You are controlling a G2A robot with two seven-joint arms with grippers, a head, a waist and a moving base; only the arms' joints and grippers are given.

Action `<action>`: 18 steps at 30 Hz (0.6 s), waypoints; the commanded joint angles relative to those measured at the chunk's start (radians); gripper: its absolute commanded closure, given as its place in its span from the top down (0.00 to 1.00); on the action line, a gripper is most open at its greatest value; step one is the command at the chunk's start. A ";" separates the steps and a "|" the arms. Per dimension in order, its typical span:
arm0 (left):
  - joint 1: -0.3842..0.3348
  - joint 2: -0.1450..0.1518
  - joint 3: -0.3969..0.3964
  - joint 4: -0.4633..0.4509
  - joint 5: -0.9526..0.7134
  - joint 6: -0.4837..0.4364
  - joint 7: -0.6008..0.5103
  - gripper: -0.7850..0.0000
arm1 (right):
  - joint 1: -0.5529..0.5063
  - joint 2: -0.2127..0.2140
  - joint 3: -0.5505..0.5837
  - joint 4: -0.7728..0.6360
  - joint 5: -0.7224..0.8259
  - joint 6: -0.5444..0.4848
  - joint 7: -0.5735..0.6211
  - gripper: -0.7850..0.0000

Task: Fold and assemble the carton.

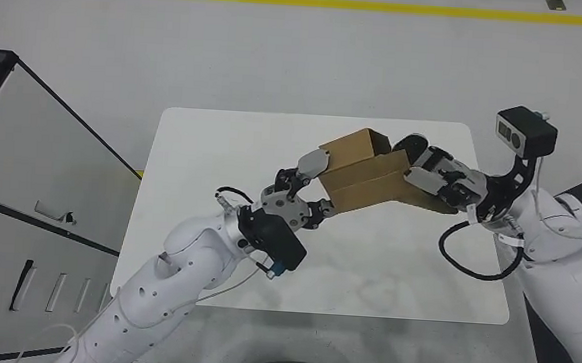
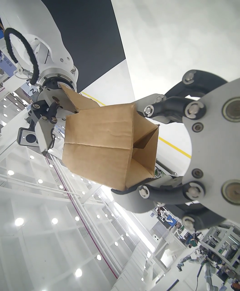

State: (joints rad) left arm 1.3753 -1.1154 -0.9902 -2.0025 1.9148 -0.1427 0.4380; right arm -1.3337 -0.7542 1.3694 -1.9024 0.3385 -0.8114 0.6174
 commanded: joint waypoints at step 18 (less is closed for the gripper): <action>0.015 -0.002 -0.038 -0.017 -0.020 -0.013 0.022 0.00 | -0.084 0.014 0.200 -0.076 -0.004 -0.013 0.080 0.00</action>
State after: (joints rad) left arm 1.3902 -1.1170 -1.0287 -2.0195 1.8943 -0.1561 0.4601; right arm -1.4175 -0.7400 1.5700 -1.9786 0.3341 -0.8242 0.6973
